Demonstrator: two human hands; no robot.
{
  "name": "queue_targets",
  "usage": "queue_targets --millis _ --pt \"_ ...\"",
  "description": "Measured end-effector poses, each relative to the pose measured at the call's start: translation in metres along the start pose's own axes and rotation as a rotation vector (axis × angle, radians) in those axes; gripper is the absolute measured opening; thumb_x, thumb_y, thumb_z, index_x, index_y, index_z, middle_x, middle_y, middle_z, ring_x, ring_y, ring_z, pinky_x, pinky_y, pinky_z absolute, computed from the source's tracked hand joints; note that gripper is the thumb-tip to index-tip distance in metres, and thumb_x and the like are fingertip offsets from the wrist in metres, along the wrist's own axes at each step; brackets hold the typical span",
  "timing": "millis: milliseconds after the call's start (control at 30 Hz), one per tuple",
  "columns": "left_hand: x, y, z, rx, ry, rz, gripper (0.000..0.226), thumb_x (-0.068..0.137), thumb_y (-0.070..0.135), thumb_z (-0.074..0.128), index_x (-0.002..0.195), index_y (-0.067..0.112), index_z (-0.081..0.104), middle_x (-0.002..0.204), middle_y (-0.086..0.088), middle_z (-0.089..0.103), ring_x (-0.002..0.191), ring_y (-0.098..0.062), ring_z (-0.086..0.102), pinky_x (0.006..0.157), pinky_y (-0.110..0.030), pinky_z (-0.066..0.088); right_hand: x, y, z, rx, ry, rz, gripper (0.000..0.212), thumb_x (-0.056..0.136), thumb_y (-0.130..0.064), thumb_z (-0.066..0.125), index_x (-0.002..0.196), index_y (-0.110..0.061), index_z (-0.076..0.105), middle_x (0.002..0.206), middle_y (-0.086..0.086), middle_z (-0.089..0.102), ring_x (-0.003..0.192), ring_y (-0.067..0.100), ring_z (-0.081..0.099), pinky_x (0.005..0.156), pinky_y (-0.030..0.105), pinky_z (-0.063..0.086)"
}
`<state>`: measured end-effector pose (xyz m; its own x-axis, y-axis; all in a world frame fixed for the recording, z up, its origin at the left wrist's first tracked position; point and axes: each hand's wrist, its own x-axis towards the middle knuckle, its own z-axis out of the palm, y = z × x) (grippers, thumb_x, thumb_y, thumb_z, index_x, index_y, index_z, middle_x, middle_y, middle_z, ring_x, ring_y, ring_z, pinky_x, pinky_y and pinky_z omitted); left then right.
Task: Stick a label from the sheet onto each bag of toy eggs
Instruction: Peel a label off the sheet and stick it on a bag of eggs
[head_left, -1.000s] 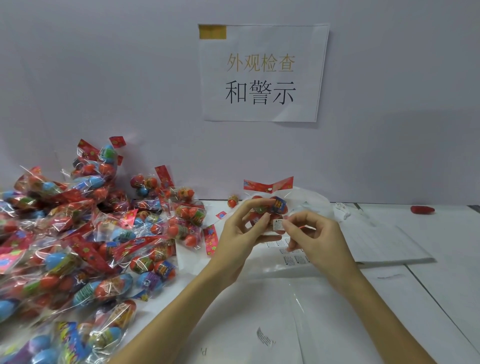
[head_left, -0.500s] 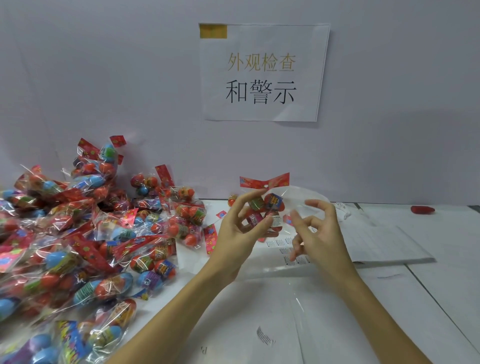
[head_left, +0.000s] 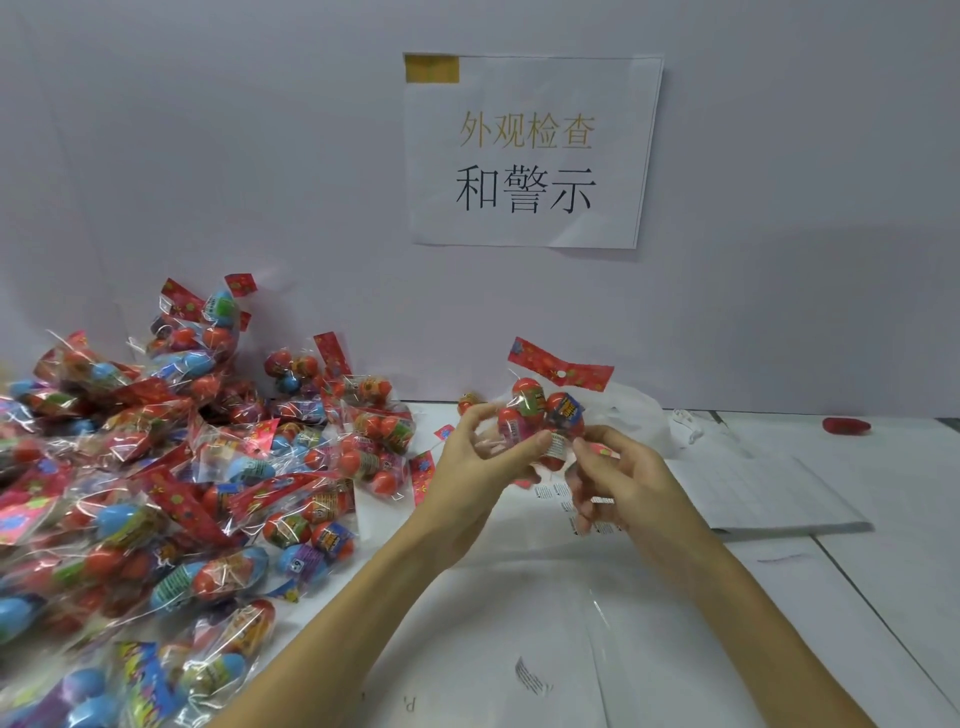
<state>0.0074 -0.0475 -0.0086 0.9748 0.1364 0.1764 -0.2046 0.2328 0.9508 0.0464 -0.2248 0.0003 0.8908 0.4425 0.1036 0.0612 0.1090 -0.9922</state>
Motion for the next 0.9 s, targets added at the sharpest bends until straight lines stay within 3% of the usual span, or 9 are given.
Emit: queue_targets --millis 133,267,400,467,533,600,667,800,900 --pt "0.001 0.002 -0.008 0.151 -0.114 -0.029 0.027 0.087 0.017 0.078 0.113 0.023 0.079 0.097 -0.009 0.075 0.077 -0.017 0.054 0.064 -0.024 0.044 0.004 -0.002 -0.006 0.089 0.153 -0.022 0.069 0.075 -0.058 0.076 0.136 -0.031 0.060 0.116 0.005 0.077 0.106 0.024 0.075 0.091 0.040 0.058" --pt "-0.004 -0.001 -0.004 0.271 -0.178 -0.045 0.024 0.099 0.044 0.067 0.111 0.026 0.078 0.106 -0.013 0.076 0.085 -0.019 0.059 0.064 -0.025 0.048 0.000 -0.004 -0.007 0.043 0.234 -0.024 0.045 0.071 -0.059 0.079 0.105 -0.029 0.083 0.103 0.005 0.081 0.103 0.026 0.077 0.096 0.046 0.058" --pt "-0.005 -0.005 0.002 0.313 -0.080 -0.023 0.048 0.106 0.057 0.045 0.101 0.023 0.079 0.097 -0.008 0.078 0.086 -0.021 0.069 0.076 -0.030 0.055 0.000 -0.004 -0.010 0.112 0.220 0.043 0.037 0.088 -0.049 0.070 0.108 -0.020 0.083 0.108 0.009 0.080 0.103 0.028 0.077 0.087 0.041 0.061" --pt "-0.004 -0.006 0.004 0.296 -0.035 -0.046 0.050 0.107 0.053 0.044 0.104 0.018 0.079 0.099 -0.011 0.079 0.091 -0.027 0.072 0.086 -0.040 0.057 0.003 -0.004 -0.012 0.277 0.129 0.127 0.038 0.095 -0.043 0.066 0.117 -0.015 0.079 0.121 0.012 0.076 0.113 0.031 0.074 0.092 0.045 0.060" --pt "-0.004 -0.005 0.007 0.266 -0.005 -0.060 0.050 0.107 0.053 0.043 0.104 0.019 0.080 0.098 -0.011 0.079 0.087 -0.023 0.072 0.081 -0.037 0.059 0.003 -0.002 -0.011 0.329 0.149 0.119 0.040 0.097 -0.041 0.065 0.123 -0.013 0.076 0.124 0.013 0.075 0.117 0.033 0.072 0.096 0.049 0.058" --pt "-0.004 -0.004 0.008 0.136 0.012 -0.072 0.045 0.109 0.048 0.044 0.108 0.021 0.081 0.102 -0.016 0.078 0.083 -0.024 0.071 0.075 -0.033 0.061 0.005 0.001 -0.010 0.286 0.196 0.036 0.044 0.096 -0.045 0.065 0.125 -0.013 0.074 0.122 0.013 0.076 0.117 0.032 0.072 0.099 0.050 0.056" --pt "-0.004 -0.004 0.006 -0.060 0.020 -0.109 0.037 0.109 0.039 0.049 0.115 0.018 0.078 0.112 -0.020 0.076 0.091 -0.028 0.071 0.087 -0.042 0.062 0.003 0.001 -0.008 0.246 0.129 0.023 0.050 0.097 -0.053 0.061 0.126 -0.014 0.073 0.122 0.013 0.076 0.116 0.029 0.072 0.100 0.049 0.056" --pt "-0.002 -0.006 0.004 -0.164 0.026 -0.181 0.029 0.108 0.025 0.057 0.120 0.004 0.072 0.122 -0.024 0.072 0.104 -0.032 0.070 0.095 -0.050 0.061 0.002 0.003 0.001 0.193 0.106 0.034 0.043 0.091 -0.045 0.070 0.118 -0.012 0.075 0.113 0.015 0.078 0.104 0.031 0.077 0.083 0.039 0.065" --pt "-0.001 -0.002 0.005 0.125 0.114 -0.079 0.030 0.100 0.040 0.067 0.117 0.018 0.076 0.117 -0.006 0.076 0.107 -0.017 0.073 0.095 -0.043 0.061 0.003 0.005 -0.001 0.068 0.238 -0.015 0.021 0.092 -0.029 0.074 0.108 -0.016 0.074 0.098 0.010 0.081 0.089 0.027 0.080 0.067 0.028 0.063"
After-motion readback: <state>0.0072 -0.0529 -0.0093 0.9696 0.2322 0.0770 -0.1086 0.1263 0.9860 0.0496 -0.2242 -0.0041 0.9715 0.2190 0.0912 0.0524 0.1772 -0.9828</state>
